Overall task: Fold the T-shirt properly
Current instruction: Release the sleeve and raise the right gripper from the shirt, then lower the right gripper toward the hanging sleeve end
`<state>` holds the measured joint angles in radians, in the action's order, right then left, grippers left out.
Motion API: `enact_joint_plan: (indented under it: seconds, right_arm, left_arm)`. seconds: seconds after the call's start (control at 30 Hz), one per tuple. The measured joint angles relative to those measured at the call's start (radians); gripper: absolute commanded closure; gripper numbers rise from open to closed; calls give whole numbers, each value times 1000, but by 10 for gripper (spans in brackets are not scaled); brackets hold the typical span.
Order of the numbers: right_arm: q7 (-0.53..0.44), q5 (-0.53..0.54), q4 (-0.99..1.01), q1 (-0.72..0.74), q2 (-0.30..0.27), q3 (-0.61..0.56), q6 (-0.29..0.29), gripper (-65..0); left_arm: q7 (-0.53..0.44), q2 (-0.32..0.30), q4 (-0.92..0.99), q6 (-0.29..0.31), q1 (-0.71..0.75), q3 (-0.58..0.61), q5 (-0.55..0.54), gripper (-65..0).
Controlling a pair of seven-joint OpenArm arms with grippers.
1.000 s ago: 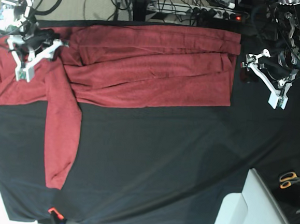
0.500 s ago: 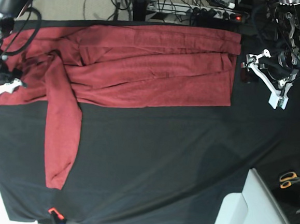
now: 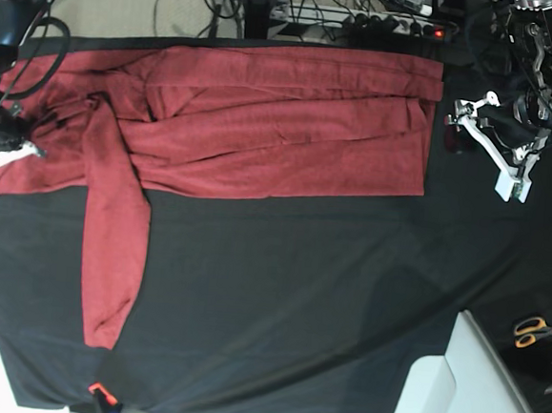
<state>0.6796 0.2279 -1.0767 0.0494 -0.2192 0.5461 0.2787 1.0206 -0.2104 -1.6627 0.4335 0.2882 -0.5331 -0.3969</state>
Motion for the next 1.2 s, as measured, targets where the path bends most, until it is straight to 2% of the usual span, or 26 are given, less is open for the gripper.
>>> enact_joint_plan:
  seconds: [0.07, 0.13, 0.2, 0.5, 0.63, 0.77, 0.83, 0.93, 1.03, 1.1, 1.2]
  right_arm:
    - [2, 2, 1, 0, -6, 0, -77, -3]
    - [-16, 1, 1, -11, -14, 0, -117, -3]
    - [-30, -4, 1, -19, -16, 0, -132, -3]
    - [-42, 0, 1, -33, -15, 0, -134, -2]
    - [-39, 6, 1, -34, -23, -6, -244, -2]
    - [-27, -6, -71, -58, -35, -5, -262, -2]
    - [-27, -1, -180, -86, -21, -5, -259, -6]
    - [-31, 3, -362, -121, 33, -18, -246, -8]
    - [-26, -2, -451, -127, 43, -134, -195, -15]
    - [-21, 3, -452, -92, 46, -221, -142, -71]
    - [-27, 9, -353, 19, 46, -319, -90, -237]
  left_arm:
    - [0, 0, 0, 0, 0, 0, 0, -443]
    - [0, 0, 0, 0, 0, 0, 0, -443]
    - [0, 0, 0, 0, 0, 0, 0, -443]
    - [0, 0, 0, 0, 0, 0, 0, -443]
    - [0, 0, 0, 0, 0, 0, 0, -443]
    - [0, 1, 0, 0, 0, 0, 0, -443]
    - [0, 1, 0, 0, 0, 0, 0, -443]
    - [0, 0, 0, 0, 2, 0, 1, -443]
    - [0, 0, 0, 0, 0, 0, 0, -443]
    - [0, -1, 0, 0, 0, 0, 0, -443]
    - [0, 2, 0, 0, 0, -1, 0, -443]
